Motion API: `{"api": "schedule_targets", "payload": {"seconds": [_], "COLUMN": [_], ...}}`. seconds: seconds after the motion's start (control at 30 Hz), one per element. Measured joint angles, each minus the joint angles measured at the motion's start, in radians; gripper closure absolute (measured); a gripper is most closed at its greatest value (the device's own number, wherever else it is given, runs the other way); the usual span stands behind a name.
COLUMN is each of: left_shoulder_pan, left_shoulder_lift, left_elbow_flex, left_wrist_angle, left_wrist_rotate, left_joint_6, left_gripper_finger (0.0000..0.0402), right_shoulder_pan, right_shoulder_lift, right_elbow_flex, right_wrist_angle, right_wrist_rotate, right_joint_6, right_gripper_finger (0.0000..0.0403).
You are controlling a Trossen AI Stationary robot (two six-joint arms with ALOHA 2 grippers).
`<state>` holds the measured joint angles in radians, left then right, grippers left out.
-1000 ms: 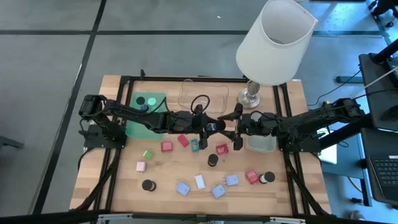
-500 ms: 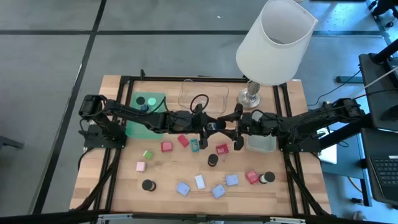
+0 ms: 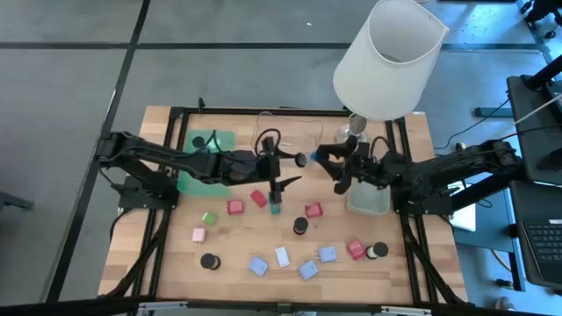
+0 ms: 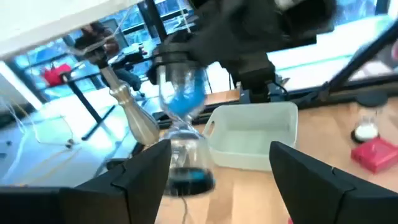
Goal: Pick & Place Office items
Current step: Put the blue hourglass into the green bin
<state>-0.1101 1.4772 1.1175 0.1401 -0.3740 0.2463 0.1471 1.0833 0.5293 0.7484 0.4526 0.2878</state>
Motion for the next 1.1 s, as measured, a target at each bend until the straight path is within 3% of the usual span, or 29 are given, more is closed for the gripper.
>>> {"api": "schedule_targets", "payload": {"seconds": [0.17, 0.3, 0.4, 0.63, 0.83, 1.1], "left_shoulder_pan": [-0.051, -0.094, -0.115, -0.111, -0.081, -0.017], "left_shoulder_lift": [-0.009, 0.006, 0.014, 0.015, 0.016, 0.016], "left_elbow_flex": [0.000, 0.000, 0.000, 0.000, 0.000, 0.000], "left_wrist_angle": [-0.035, 0.043, 0.176, 0.363, 0.435, 0.485], "left_wrist_rotate": [-0.035, -0.186, -0.278, -0.255, -0.117, -0.035], "left_joint_6": [0.340, 0.601, 0.712, 0.755, 0.707, 0.612], "left_gripper_finger": [0.0133, 0.0130, 0.0131, 0.0130, 0.0132, 0.0131], "right_shoulder_pan": [0.000, 0.005, 0.017, 0.027, 0.027, 0.030], "right_shoulder_lift": [-0.001, 0.000, 0.000, 0.000, 0.024, 0.126], "right_elbow_flex": [0.000, 0.000, 0.000, 0.000, 0.003, 0.135], "right_wrist_angle": [0.046, 0.101, 0.163, 0.322, 0.450, 0.441], "right_wrist_rotate": [0.016, 0.015, 0.015, 0.013, 0.000, -0.076], "right_joint_6": [0.130, 0.177, 0.176, 0.139, 0.093, 0.020], "right_gripper_finger": [0.0184, 0.0183, 0.0185, 0.0184, 0.0184, 0.0184]}}
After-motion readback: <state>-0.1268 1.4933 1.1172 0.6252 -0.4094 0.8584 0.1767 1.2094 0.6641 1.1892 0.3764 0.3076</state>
